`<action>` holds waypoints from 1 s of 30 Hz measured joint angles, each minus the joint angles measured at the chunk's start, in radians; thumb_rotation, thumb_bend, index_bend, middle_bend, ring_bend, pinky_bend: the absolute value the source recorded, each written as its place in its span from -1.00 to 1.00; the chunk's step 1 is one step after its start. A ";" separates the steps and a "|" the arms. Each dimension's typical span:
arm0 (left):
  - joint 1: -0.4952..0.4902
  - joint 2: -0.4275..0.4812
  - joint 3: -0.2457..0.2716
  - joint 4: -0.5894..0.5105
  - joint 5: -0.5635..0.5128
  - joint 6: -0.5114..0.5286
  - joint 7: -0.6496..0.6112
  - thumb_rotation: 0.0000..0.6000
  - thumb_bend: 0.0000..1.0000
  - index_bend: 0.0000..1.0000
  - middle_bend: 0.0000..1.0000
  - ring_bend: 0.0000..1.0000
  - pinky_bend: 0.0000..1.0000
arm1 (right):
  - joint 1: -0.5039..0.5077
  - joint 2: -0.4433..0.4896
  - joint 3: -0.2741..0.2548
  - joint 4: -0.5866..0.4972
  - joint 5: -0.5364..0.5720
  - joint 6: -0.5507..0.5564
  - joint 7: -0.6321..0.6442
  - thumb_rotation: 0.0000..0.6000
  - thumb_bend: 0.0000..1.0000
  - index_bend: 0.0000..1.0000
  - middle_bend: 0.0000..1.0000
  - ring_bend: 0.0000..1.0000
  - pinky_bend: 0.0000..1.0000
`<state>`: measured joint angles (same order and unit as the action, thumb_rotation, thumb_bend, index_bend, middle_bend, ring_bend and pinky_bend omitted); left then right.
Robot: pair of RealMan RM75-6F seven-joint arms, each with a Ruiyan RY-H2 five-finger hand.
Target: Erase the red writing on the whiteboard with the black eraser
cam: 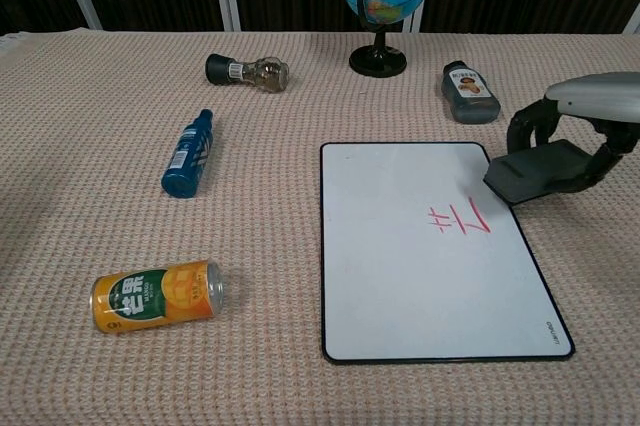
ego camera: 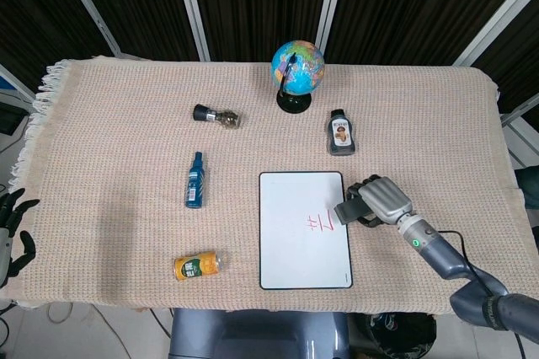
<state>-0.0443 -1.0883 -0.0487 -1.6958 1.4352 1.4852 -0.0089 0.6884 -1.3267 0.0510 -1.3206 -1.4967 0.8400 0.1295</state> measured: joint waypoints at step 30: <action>-0.005 0.009 -0.002 -0.002 -0.008 -0.013 -0.013 1.00 0.47 -0.62 -0.91 -1.00 -0.96 | 0.081 -0.238 0.075 -0.056 0.229 -0.019 -0.372 1.00 -0.23 -0.08 -0.08 -0.15 -0.40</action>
<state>-0.0492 -1.0789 -0.0505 -1.6980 1.4269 1.4723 -0.0214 0.7695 -1.5650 0.1258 -1.3765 -1.2678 0.8215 -0.2421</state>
